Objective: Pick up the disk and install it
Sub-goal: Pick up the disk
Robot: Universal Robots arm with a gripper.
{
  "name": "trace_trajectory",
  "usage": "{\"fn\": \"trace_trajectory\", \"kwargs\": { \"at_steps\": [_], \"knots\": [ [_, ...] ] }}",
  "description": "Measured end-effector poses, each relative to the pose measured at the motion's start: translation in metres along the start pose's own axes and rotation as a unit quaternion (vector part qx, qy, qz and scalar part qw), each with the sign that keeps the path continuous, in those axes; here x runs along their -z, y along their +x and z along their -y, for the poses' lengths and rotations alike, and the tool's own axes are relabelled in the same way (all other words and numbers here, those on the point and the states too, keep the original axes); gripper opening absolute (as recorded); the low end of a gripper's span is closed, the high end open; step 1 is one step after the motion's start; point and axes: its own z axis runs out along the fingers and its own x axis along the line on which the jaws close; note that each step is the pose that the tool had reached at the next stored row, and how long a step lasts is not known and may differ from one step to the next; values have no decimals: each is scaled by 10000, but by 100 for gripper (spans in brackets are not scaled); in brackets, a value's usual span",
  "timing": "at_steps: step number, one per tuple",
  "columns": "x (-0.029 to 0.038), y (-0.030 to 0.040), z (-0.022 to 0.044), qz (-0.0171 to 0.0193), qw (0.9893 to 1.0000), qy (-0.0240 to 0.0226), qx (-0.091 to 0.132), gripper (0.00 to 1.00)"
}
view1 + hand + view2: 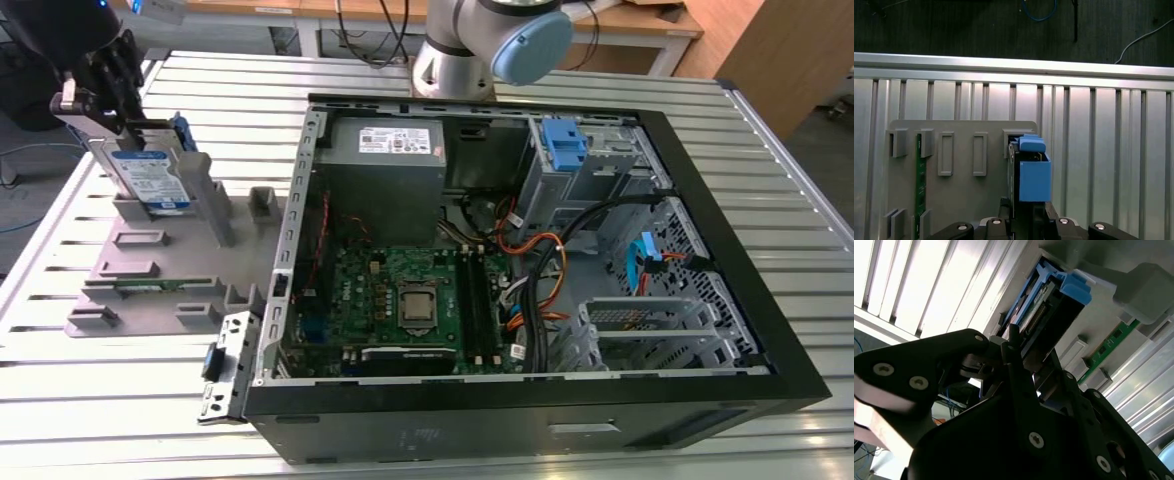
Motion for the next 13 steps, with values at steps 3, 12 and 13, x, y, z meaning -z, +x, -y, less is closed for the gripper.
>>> {"fn": "trace_trajectory", "kwargs": {
  "at_steps": [3, 12, 13],
  "knots": [
    [0, 0, 0, 0, 10000, 0, 0, 35],
    [-3, 0, 0, 1, 10000, 3, -61, 35],
    [-3, 0, 0, 1, 9999, 5, -100, 35]
  ]
}}
